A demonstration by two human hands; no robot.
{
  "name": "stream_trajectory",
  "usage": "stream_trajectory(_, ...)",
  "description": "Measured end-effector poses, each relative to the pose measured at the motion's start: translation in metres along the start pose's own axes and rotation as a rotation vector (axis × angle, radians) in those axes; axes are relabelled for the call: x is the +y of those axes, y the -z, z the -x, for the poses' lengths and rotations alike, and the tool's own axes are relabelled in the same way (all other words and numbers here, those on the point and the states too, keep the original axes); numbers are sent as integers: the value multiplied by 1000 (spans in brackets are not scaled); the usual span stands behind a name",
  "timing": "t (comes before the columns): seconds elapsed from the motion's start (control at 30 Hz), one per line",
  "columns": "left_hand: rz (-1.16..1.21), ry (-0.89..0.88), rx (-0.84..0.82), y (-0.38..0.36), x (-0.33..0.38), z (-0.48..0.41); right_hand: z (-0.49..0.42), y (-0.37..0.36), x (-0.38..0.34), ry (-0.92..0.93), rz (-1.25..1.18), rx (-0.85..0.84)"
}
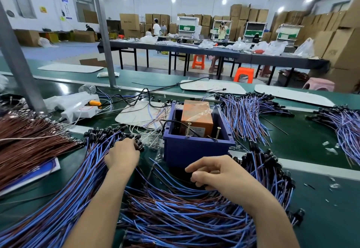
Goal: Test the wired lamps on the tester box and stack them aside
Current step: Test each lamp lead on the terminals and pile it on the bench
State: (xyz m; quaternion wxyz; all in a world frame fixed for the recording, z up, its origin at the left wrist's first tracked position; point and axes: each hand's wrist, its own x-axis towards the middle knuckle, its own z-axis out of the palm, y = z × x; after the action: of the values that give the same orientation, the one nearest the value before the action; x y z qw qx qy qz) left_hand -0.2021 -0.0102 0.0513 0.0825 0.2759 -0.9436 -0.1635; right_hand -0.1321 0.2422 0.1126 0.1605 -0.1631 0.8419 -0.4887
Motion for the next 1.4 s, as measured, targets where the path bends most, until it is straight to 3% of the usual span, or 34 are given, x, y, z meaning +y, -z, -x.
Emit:
stream_trajectory(0.47, -93, -29, -45, -6, 6, 5, -2, -2, 2, 44, 0, 33)
stream_trajectory(0.6, 142, -141, -63, 17, 12, 5, -2, -1, 0, 61, -23, 87)
stream_trajectory(0.7, 556, -308, -28, 47, 20, 13, -2, -2, -5, 112, -67, 130)
stream_trajectory(0.8, 984, -437, -105, 79, 29, 35, -1, -6, -14, 214, -193, 104)
stream_trajectory(0.87, 1087, -524, -206, 92, 36, 52, 0, -8, -20, 276, -256, 97)
stream_trajectory(0.97, 1116, -652, -311, 97, 51, 72, 1, -11, -23, 346, -313, 102)
stream_trajectory(1.13, 1144, -714, -411, 95, 59, 81, 4, -1, -18, 338, -447, 155)
stream_trajectory(1.23, 1164, -715, -468, 91, 60, 81, 5, 5, -18, 375, -717, 184)
stream_trajectory(1.4, 1004, -740, -512, 88, 53, 69, 11, 26, -14, 426, -1150, 509)
